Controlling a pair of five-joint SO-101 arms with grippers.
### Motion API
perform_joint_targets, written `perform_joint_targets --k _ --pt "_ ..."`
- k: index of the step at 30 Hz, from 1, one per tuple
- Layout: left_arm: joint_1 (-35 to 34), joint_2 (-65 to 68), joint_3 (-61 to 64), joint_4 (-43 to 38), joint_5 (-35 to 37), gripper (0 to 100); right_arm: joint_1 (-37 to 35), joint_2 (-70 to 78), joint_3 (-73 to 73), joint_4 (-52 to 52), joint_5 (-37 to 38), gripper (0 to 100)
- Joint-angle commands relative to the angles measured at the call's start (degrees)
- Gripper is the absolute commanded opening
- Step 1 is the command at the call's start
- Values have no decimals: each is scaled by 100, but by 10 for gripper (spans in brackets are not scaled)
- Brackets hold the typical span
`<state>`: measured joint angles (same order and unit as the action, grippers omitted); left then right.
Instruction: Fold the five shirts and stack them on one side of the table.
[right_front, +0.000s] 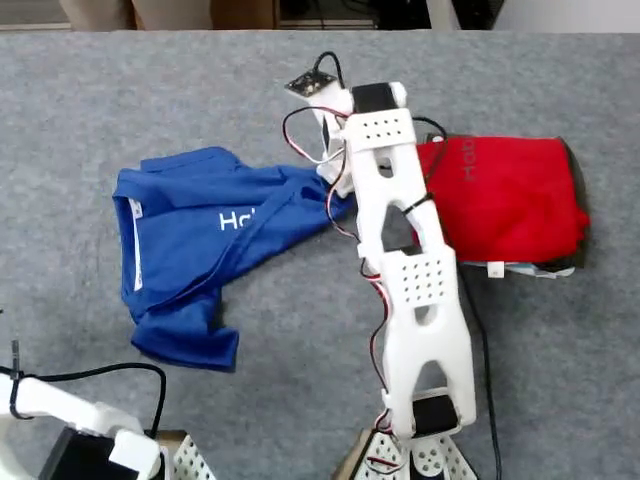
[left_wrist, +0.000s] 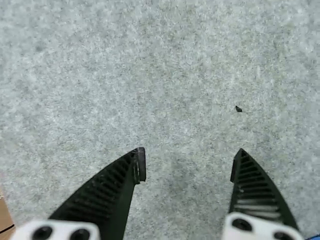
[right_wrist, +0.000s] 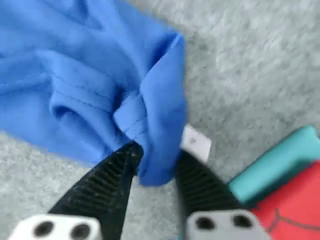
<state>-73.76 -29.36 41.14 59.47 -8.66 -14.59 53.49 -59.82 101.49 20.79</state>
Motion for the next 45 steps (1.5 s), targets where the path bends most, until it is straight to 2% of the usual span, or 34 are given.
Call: perform_joint_targets --k 1,3,5,8,12,14,17,22,27,30,32,34,36,37,39,42,45 --pt "53 13 -62 -35 26 281 110 -919 22 97 167 380" --pt "26 13 -62 -35 26 281 -48 -1226 22 97 202 436" --pt "26 13 -62 -26 26 281 -295 -1543 40 97 149 436" --pt "-18 13 -62 -26 26 281 -910 -1974 119 97 158 403" --pt "-176 13 -53 -26 9 281 -2114 -2123 295 -18 158 337" --pt "-202 -22 18 -35 -9 281 -2598 -1903 435 -492 149 316" --pt "-193 -31 158 -26 -9 281 -2905 -1297 435 -1556 -264 313" --pt "-220 -40 457 -26 -18 281 -3011 -136 303 -3068 -914 311" --pt "-220 -40 527 -18 -18 281 -2985 919 -479 -3569 -1301 311" --pt "-220 -40 527 -18 -18 281 -2905 1534 -1130 -3648 -1301 307" --pt "-220 -40 527 -18 -18 281 -2870 1921 -1578 -3640 -1301 266" --pt "-220 -40 527 -18 -18 281 -2809 2229 -1982 -3613 -1301 168" --pt "-220 -40 527 -18 -18 281 -2756 2448 -2378 -3613 -1301 21" --pt "-220 -40 527 -18 -9 281 -2721 2536 -2571 -3613 -1301 1" --pt "-211 -40 527 -18 9 281 -2624 2615 -2923 -3534 -1301 34" --pt "-211 -40 527 -18 18 281 -2475 2607 -3574 -3218 -1301 8" --pt "-176 -40 527 -18 18 281 -2334 2176 -3512 -2910 -1301 3"
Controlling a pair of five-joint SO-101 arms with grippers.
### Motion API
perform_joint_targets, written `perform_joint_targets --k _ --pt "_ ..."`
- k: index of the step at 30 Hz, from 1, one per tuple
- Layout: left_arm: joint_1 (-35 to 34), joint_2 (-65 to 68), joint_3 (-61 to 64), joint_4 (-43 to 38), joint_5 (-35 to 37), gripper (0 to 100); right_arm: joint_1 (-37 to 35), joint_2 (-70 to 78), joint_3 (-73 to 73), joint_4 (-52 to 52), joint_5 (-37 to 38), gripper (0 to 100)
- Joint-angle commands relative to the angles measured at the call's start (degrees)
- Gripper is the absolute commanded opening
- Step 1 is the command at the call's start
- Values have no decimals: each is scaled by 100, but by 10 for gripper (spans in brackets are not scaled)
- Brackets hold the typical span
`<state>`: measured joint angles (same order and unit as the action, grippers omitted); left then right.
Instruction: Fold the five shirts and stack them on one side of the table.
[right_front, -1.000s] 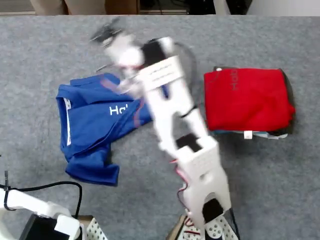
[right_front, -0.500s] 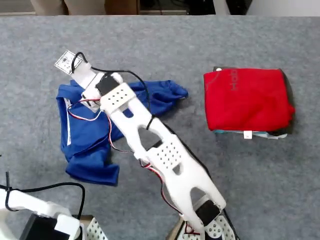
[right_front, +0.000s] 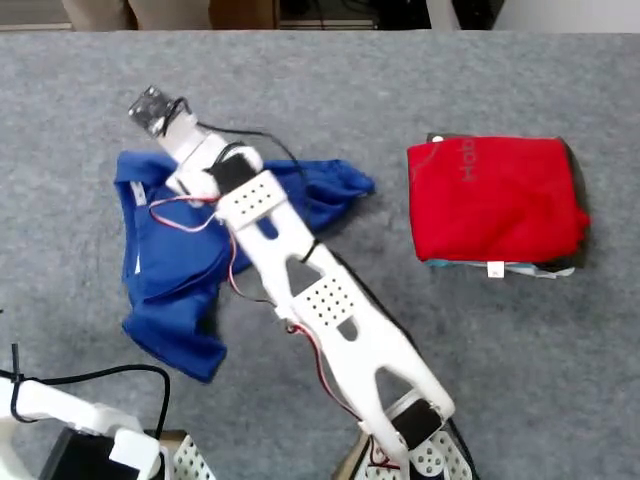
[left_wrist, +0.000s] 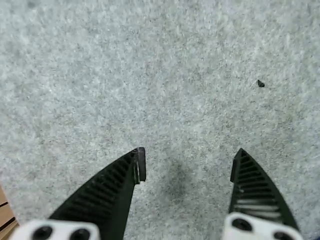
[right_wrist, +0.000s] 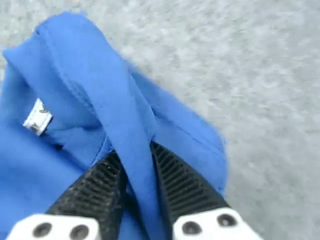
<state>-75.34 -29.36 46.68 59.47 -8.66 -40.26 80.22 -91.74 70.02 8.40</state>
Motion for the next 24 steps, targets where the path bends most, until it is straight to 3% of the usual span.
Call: perform_joint_targets --k 1,6,16,24 --pt "0 -40 -26 -18 18 281 277 -673 -303 369 -62 3" --pt "299 -40 -62 105 -9 281 400 -1587 -321 747 -62 3" --pt "2462 -48 -1319 2013 343 281 321 -3591 -321 1002 -62 3" --pt "2963 -48 -1934 2629 589 281 48 -4620 -295 273 -62 3"
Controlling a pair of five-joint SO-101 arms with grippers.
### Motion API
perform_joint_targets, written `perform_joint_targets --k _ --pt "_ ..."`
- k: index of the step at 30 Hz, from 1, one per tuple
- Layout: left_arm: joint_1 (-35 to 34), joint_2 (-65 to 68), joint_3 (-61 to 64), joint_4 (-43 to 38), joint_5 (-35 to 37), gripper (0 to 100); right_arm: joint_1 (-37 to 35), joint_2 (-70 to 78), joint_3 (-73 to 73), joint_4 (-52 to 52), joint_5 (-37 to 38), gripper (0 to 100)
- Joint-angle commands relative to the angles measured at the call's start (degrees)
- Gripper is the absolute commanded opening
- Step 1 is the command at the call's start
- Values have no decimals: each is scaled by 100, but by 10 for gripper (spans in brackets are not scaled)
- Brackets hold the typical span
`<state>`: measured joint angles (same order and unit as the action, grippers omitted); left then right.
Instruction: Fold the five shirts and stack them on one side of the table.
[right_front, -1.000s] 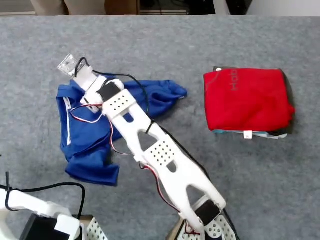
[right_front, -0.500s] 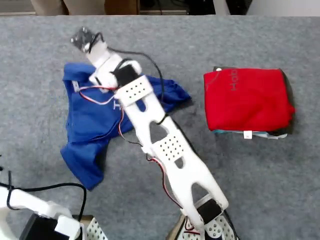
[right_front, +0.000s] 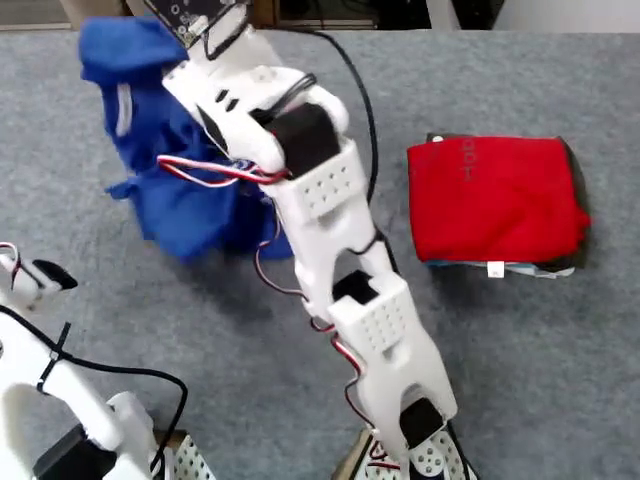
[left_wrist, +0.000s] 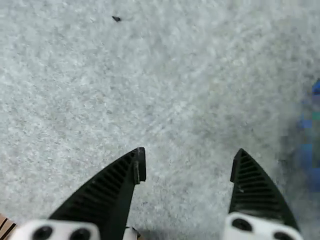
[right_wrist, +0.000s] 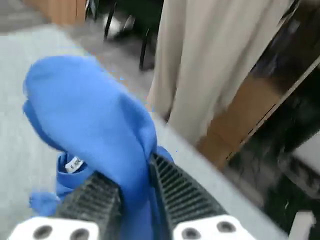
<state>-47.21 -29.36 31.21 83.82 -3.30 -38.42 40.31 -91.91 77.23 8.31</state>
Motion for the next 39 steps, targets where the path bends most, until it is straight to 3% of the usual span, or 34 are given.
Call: perform_joint_targets --k 1,12,19,24,31,35,39 --pt "167 -48 -448 281 53 281 -145 -664 -277 -563 -53 3" --pt "105 -48 -941 897 44 286 -954 -752 -242 -1943 -9 3" --pt "-923 -48 -949 826 53 286 -2000 -760 -189 -2840 -9 4" --pt "-1609 -48 -949 571 44 286 -2202 -655 462 -3543 -44 4" --pt "-1741 -48 -949 580 26 286 -1464 -171 1930 -3613 -941 4" --pt "-1749 -48 -949 589 26 286 -655 365 2703 -3631 -1433 4" --pt "-1705 -48 -932 580 26 286 207 1042 2958 -3613 -1468 4"
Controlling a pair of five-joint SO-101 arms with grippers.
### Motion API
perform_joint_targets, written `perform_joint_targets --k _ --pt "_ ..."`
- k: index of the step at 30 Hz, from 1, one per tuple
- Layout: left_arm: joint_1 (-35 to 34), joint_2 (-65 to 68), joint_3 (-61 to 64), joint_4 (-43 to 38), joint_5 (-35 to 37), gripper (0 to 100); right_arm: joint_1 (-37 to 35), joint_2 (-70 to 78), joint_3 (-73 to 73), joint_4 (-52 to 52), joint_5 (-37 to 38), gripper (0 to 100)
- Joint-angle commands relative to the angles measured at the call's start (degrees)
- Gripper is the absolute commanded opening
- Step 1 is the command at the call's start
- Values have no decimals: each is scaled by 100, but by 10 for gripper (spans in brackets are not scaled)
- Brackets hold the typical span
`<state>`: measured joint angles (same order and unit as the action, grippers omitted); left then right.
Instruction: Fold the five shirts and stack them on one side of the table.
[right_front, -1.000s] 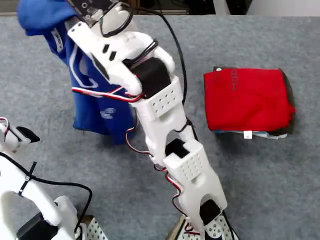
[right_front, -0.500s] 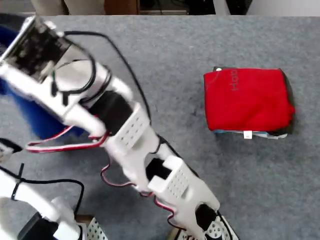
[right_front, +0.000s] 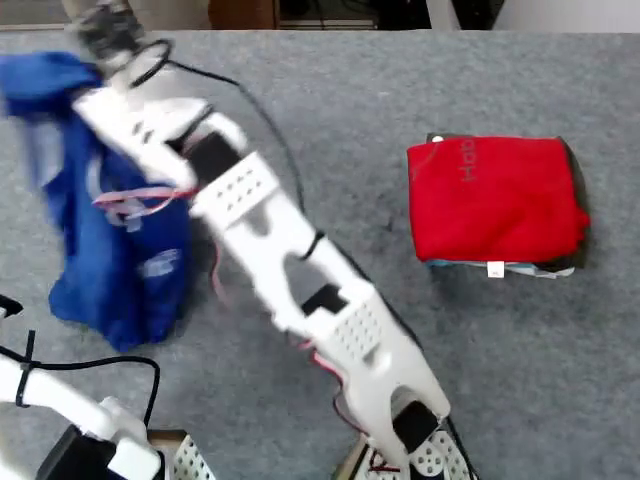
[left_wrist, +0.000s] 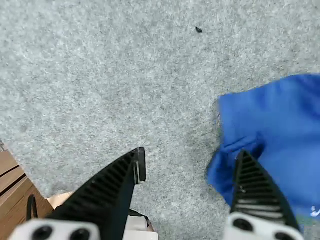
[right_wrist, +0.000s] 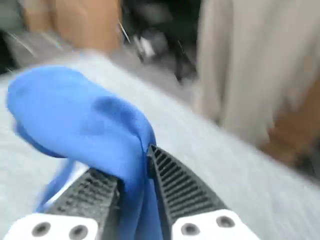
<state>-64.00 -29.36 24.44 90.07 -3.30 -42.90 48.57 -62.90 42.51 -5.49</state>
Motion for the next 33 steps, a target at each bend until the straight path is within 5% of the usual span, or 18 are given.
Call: perform_joint_targets --k 1,7,13,18,24,27,33 --pt "-18 -48 -246 -53 26 286 892 400 40 -141 -88 4" --pt "123 -40 -246 -70 26 286 2062 1103 22 281 589 5" --pt "747 -4 -158 -53 35 286 2527 1095 -251 2119 1820 5" --pt "1451 4 220 -79 44 286 2642 1095 -1042 3824 2497 24" --pt "1495 -13 308 -378 53 286 2782 1077 -2167 5820 2716 286" --pt "1222 4 308 -624 53 286 2747 1077 -2853 5978 2734 358" --pt "1046 13 308 -686 18 286 2088 664 -3090 5978 2541 316"
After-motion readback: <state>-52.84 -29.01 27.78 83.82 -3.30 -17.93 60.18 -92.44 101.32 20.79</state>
